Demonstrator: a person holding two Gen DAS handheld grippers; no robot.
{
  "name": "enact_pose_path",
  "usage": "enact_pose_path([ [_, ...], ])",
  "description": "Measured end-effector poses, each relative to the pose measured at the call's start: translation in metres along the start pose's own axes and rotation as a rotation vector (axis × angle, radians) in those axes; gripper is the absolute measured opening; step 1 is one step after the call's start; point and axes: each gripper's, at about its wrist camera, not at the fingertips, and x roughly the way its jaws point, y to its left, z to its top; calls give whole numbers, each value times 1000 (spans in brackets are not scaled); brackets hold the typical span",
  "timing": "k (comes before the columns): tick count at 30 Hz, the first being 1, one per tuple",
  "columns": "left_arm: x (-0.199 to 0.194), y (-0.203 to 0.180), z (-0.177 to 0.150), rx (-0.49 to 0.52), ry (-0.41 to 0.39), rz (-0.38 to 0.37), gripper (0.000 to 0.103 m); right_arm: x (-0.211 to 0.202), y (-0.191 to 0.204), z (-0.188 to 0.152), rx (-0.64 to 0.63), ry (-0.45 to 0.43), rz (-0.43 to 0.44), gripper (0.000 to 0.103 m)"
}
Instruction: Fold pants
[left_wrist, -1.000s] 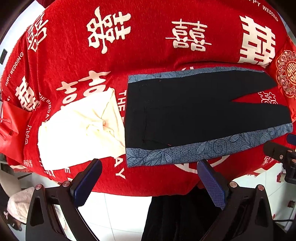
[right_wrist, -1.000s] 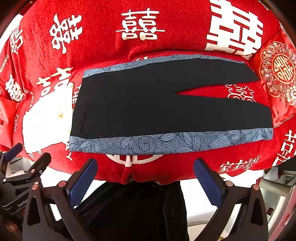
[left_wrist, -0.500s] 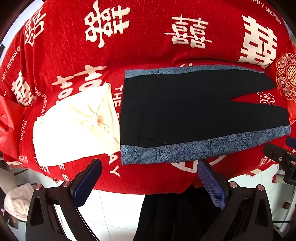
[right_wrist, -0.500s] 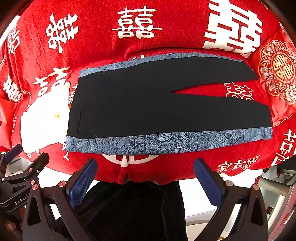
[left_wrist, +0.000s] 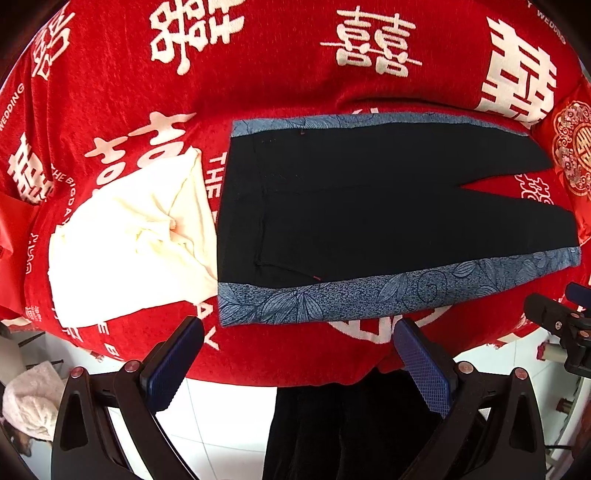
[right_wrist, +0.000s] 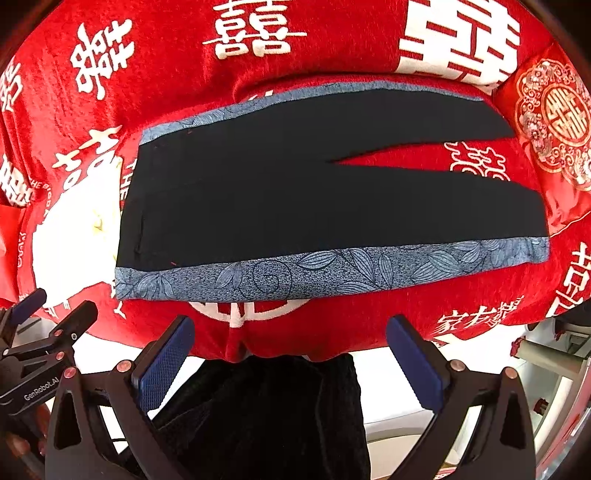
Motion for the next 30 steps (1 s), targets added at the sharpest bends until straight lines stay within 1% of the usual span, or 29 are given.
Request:
enact_pose_path([
  [4, 27, -3, 0, -29, 28, 9, 103, 22, -9, 3, 5, 19, 23, 103],
  [9, 66, -7, -5, -79, 53, -12, 103, 59, -24, 5, 21, 32, 83, 103],
  [10, 73, -6, -6, -98, 58, -27, 103, 65, -27, 5, 31, 39, 100, 103],
  [13, 89, 0, -13, -159, 45, -70, 103, 84, -38, 2, 69, 43, 229, 103],
  [14, 96, 3, -16, -174, 40, -93, 103, 91, -42, 1, 79, 37, 290, 103],
  [15, 104, 4, -19, -185, 41, -110, 103, 102, -47, -2, 98, 38, 373, 103],
  [17, 120, 10, -29, -221, 52, -153, 103, 121, -54, -7, 135, 54, 471, 103],
  [18, 129, 14, -33, -240, 60, -184, 95, 134, -60, -11, 166, 73, 513, 98],
  [19, 135, 17, -37, -256, 67, -204, 86, 144, -63, -14, 192, 90, 543, 81],
  [21, 151, 24, -47, -300, 95, -260, 85, 168, -72, -21, 251, 128, 605, 58],
  [22, 156, 27, -51, -316, 101, -273, 85, 178, -76, -25, 273, 138, 636, 55],
  [23, 163, 30, -55, -329, 108, -285, 85, 185, -78, -28, 286, 141, 663, 54],
  [25, 173, 35, -59, -356, 118, -317, 85, 196, -79, -30, 285, 138, 707, 53],
  [26, 176, 37, -60, -368, 119, -330, 85, 198, -78, -30, 282, 135, 715, 53],
  [27, 177, 39, -60, -382, 111, -351, 85, 201, -77, -29, 284, 129, 741, 53],
  [30, 176, 42, -57, -405, 108, -374, 85, 204, -77, -23, 315, 123, 796, 54],
])
